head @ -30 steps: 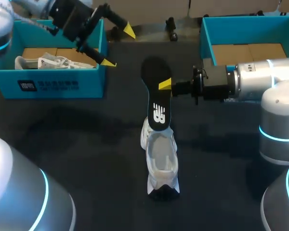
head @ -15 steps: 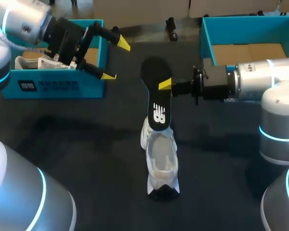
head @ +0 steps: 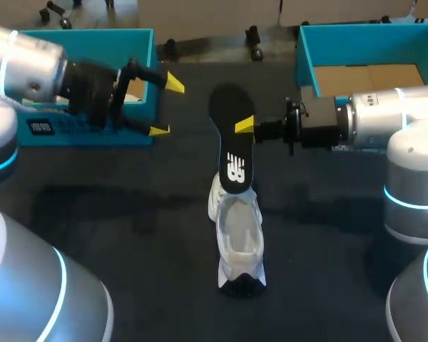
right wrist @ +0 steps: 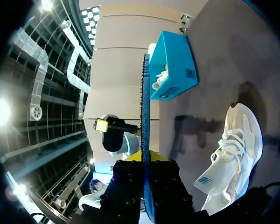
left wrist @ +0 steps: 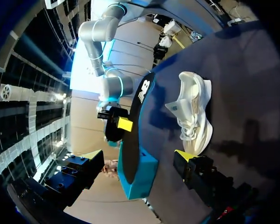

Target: Take the shoe out of the shoebox, open the shoe tongue, remove and reinsert the insole, then place the shoe into the shoebox

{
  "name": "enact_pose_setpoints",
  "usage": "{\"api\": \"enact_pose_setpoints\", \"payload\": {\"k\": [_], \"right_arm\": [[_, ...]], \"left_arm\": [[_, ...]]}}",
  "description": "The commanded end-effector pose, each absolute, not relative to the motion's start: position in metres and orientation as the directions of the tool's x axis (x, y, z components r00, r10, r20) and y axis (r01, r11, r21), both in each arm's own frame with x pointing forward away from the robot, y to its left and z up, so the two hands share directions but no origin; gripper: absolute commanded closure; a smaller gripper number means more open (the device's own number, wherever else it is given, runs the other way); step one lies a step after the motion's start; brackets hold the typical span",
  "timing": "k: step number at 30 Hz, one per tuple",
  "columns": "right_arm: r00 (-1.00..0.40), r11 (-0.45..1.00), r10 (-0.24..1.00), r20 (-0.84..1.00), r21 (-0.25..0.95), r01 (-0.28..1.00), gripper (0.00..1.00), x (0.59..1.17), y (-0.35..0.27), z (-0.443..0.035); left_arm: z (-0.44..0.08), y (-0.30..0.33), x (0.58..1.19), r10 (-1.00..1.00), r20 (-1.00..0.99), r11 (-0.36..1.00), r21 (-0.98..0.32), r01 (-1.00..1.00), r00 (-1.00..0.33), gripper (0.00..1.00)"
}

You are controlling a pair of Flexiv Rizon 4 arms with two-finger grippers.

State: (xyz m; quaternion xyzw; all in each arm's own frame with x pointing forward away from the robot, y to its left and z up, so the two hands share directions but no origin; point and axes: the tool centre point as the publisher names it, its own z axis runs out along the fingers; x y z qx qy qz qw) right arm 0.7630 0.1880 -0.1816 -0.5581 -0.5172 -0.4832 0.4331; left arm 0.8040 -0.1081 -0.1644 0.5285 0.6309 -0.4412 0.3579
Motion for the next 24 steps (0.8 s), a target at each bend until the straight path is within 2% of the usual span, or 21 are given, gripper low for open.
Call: {"api": "enact_pose_setpoints", "payload": {"k": [1,24], "right_arm": [[-0.002,-0.093,0.16,0.987,0.017,0.996,1.0,0.763,0.19,-0.182],[-0.002,-0.093,0.16,0.987,0.017,0.996,1.0,0.763,0.19,-0.182]], "left_arm": [[-0.177,-0.12,0.808,0.267,-0.945,0.058,-0.18,0.982,-0.189,0.0],[-0.183,-0.143,0.811,0.236,-0.951,0.085,-0.183,0.979,-0.198,0.0]]}}
